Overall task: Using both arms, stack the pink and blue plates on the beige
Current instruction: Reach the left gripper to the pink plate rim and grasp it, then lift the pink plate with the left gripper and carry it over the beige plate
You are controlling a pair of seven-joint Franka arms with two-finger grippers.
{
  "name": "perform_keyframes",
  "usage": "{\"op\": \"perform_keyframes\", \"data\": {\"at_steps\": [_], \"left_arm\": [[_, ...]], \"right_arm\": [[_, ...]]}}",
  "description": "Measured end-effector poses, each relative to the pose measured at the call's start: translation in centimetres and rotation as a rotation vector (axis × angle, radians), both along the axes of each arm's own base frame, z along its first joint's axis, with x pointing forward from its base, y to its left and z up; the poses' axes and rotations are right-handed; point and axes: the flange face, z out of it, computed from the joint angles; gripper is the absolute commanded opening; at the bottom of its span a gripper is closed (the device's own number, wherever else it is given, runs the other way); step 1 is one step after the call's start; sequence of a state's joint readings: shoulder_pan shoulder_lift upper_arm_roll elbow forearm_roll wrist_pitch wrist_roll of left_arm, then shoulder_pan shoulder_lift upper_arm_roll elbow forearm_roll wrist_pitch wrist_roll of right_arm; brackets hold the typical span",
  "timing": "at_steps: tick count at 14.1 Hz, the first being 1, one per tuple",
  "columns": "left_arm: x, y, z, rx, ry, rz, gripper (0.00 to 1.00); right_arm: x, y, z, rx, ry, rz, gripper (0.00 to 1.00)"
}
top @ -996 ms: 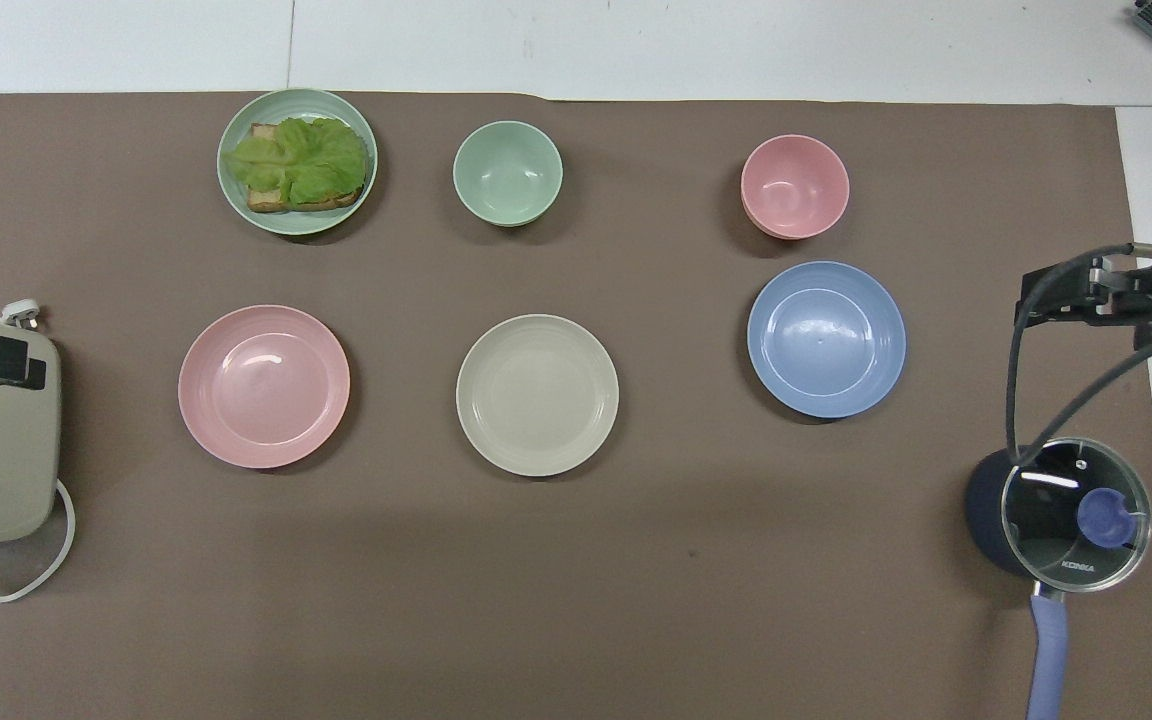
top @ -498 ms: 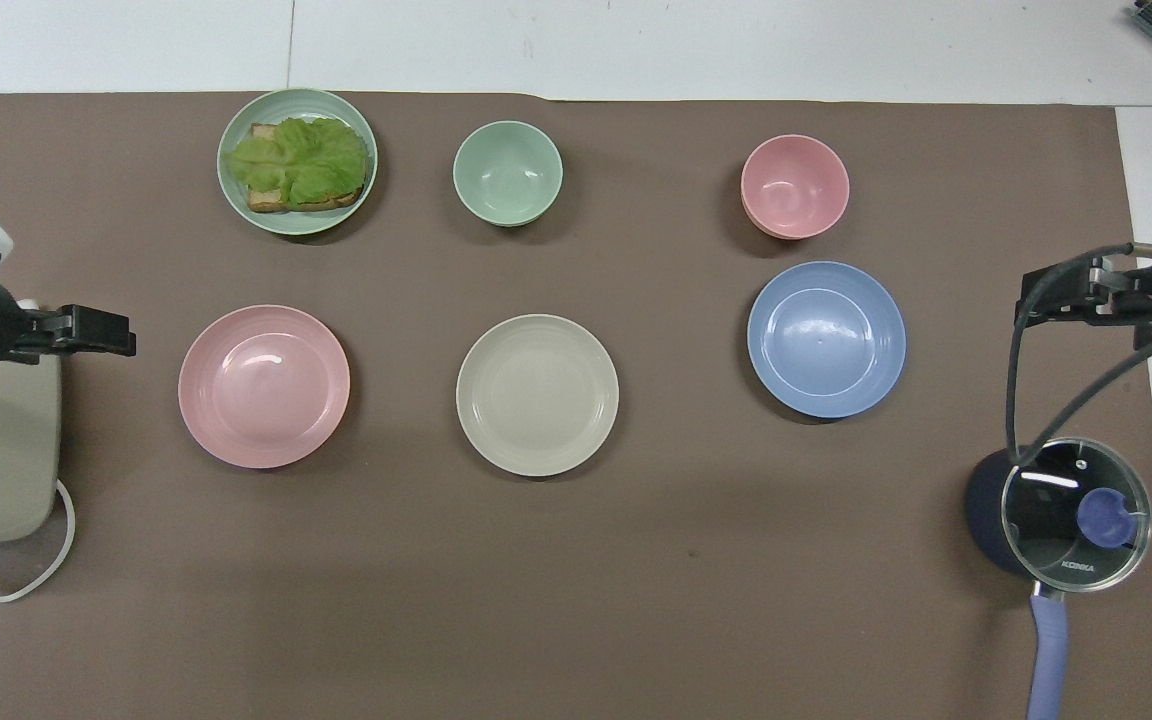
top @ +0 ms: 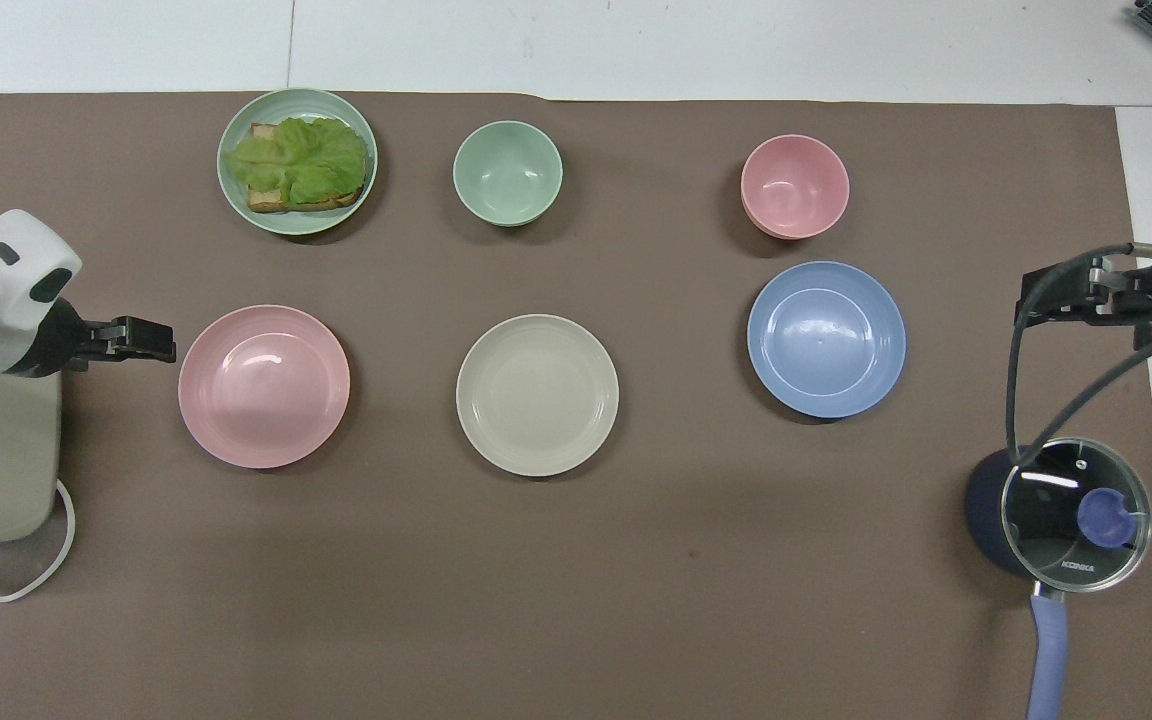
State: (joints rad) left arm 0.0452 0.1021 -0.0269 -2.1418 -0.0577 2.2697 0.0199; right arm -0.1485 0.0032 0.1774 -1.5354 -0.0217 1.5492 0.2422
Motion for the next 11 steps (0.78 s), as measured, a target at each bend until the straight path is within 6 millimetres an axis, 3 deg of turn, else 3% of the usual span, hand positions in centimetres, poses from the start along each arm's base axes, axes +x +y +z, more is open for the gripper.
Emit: {"op": "perform_keyframes", "data": {"at_steps": [3,4,6,8,10,11], "left_arm": [[0.5,0.1,-2.9,0.002,0.000,-0.025,1.00],[0.5,0.1,-3.3,0.002,0.002,-0.036,0.95],[0.5,0.2,-3.7,0.002,0.010,-0.043,0.75],[0.4,0.3,-3.8,0.002,0.011,-0.044,0.41],[0.4,0.3,-3.9,0.002,0.013,-0.044,0.00],[0.4,0.3,-3.9,0.002,0.014,-0.044,0.00]], "right_arm": [[0.0,0.0,0.0,0.000,0.000,0.000,1.00],[0.0,0.0,0.0,0.000,0.000,0.000,1.00],[0.0,0.0,0.0,0.000,0.000,0.000,1.00],[0.0,0.0,0.0,0.000,0.000,0.000,1.00],[0.0,0.0,0.0,0.000,0.000,0.000,1.00],[0.0,0.0,0.0,0.000,0.000,0.000,1.00]]}}
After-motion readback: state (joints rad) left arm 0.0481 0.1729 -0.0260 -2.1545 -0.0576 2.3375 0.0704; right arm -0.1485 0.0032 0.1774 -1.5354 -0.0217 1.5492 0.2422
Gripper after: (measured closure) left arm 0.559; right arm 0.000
